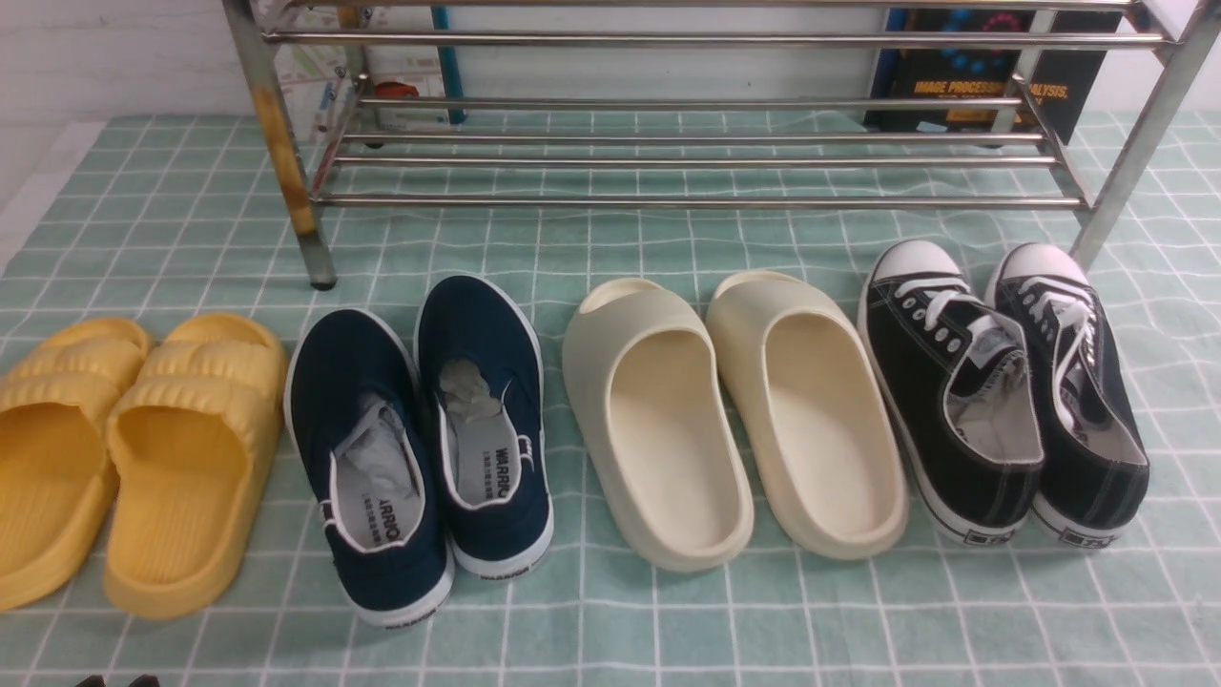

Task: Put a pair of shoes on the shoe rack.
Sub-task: Use the right arm to grab the shoe closest to it

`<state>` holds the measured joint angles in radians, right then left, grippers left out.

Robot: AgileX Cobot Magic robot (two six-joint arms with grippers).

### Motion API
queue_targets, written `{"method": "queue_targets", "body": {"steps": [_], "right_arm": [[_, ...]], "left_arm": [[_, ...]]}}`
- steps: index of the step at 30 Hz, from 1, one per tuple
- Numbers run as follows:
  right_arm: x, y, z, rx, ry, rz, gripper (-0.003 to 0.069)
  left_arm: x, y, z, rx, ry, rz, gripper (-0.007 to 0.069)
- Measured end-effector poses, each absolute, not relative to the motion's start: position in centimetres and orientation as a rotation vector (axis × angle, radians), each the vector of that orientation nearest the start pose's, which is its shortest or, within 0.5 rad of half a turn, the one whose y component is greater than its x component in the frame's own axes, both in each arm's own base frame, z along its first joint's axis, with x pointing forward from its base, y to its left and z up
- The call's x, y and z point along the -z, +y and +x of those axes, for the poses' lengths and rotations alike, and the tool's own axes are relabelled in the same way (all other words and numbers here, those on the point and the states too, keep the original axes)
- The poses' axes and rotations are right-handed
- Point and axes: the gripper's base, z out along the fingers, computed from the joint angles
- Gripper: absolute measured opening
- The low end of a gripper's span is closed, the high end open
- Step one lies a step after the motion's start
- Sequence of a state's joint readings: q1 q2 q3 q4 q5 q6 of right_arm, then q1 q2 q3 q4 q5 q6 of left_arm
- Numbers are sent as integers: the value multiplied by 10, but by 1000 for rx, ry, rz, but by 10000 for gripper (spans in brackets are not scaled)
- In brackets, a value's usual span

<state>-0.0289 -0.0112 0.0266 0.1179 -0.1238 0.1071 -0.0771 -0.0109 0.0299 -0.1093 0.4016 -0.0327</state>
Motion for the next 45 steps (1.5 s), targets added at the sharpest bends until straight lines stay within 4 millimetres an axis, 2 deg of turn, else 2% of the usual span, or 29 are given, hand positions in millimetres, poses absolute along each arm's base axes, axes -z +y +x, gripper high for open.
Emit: {"method": "queue_targets", "body": {"steps": [1,2,4,8,11,14,16,17,18,20,21,22,24,26,27,28,30,33,34,37,38,39,40,45], "right_arm": [[-227,-5,52,-180,1229,208,142],[-229,-5,51,-183,1211,211,142],[-245,-8,43,-245,1003,250,146],[-253,-8,38,-301,900,271,148],[-270,-7,37,-320,921,264,127],[-307,-4,45,-255,1027,211,34],[-320,-3,55,-189,1105,169,3],[-339,-2,68,-103,1186,109,-2],[-347,-2,78,-52,1253,74,-1],[-355,-3,102,4,1409,37,6],[-358,-3,107,11,1431,32,6],[-358,-4,131,26,1609,23,8],[-354,-4,162,4,1831,38,8],[-347,-3,176,-27,1980,58,8],[-342,-2,192,-57,2086,69,8],[-331,1,216,-115,2277,75,12],[-315,10,245,-189,2474,23,30],[-303,24,268,-217,2571,-72,71],[-295,39,286,-224,2618,-155,125],[-285,60,307,-194,2657,-254,217],[-284,61,308,-192,2660,-259,223],[-278,71,316,-186,2683,-275,261],[-269,80,323,-189,2710,-291,292],[-229,108,338,-183,2798,-365,357]], "left_arm": [[-168,-8,51,183,1906,-25,238],[-168,-8,51,183,1906,-25,238],[-168,-8,51,183,1906,-25,238],[-168,-8,51,183,1906,-25,238],[-168,-8,51,183,1906,-25,238],[-168,-8,51,183,1906,-25,238],[-168,-8,51,183,1906,-25,238],[-168,-8,51,183,1906,-25,238],[-168,-8,51,183,1906,-25,238],[-168,-8,51,183,1906,-25,238],[-168,-8,51,183,1906,-25,238],[-168,-8,51,183,1906,-25,238],[-168,-8,51,183,1906,-25,238],[-168,-8,51,183,1906,-25,238],[-168,-8,51,183,1906,-25,238],[-168,-8,51,183,1906,-25,238],[-168,-8,51,183,1906,-25,238],[-168,-8,51,183,1906,-25,238],[-168,-8,51,183,1906,-25,238],[-168,-8,51,183,1906,-25,238],[-168,-8,51,183,1906,-25,238],[-168,-8,51,183,1906,-25,238],[-168,-8,51,183,1906,-25,238],[-168,-8,51,183,1906,-25,238]]}}
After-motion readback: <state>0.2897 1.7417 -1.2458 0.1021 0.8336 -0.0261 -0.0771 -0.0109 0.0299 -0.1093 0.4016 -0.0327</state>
